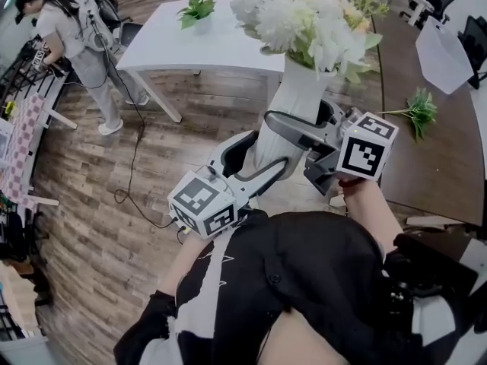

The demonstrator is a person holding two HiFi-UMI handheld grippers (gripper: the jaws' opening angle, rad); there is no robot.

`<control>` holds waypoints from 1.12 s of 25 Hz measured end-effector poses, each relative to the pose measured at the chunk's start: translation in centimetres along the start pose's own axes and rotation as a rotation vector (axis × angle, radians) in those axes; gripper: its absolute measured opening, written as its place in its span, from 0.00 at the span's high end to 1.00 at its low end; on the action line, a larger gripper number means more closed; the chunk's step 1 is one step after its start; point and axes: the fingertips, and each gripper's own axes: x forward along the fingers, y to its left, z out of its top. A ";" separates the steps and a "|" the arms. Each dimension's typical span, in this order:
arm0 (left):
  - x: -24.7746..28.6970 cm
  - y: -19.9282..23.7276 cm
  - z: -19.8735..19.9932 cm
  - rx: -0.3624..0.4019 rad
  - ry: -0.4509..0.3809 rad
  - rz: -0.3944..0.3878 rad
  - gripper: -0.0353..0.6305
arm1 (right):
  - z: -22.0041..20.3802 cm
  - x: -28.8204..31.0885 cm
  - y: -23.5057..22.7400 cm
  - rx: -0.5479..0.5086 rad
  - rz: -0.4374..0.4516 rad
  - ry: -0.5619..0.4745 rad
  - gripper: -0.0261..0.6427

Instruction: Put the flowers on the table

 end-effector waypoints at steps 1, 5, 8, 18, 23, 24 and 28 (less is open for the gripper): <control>0.1 1.4 0.4 0.001 0.003 -0.004 0.45 | 0.4 1.2 -0.7 -0.010 -0.003 0.001 0.29; 0.2 6.3 2.6 0.003 0.013 -0.026 0.45 | 2.3 5.8 -2.5 -0.031 -0.020 0.005 0.29; 0.4 9.9 4.1 0.016 0.017 -0.043 0.45 | 3.7 8.8 -4.2 -0.026 -0.027 -0.015 0.29; 0.4 19.8 6.7 0.053 0.015 -0.073 0.45 | 6.1 17.3 -8.7 -0.023 -0.037 -0.061 0.29; 0.0 21.9 6.8 0.050 0.022 -0.065 0.45 | 6.0 19.6 -9.1 -0.070 -0.027 -0.034 0.29; -0.1 22.2 6.8 0.048 0.020 -0.059 0.45 | 5.9 20.0 -9.1 -0.079 -0.022 -0.026 0.29; -0.4 23.8 7.0 0.042 0.005 -0.033 0.45 | 5.9 21.7 -9.4 -0.099 -0.003 -0.005 0.29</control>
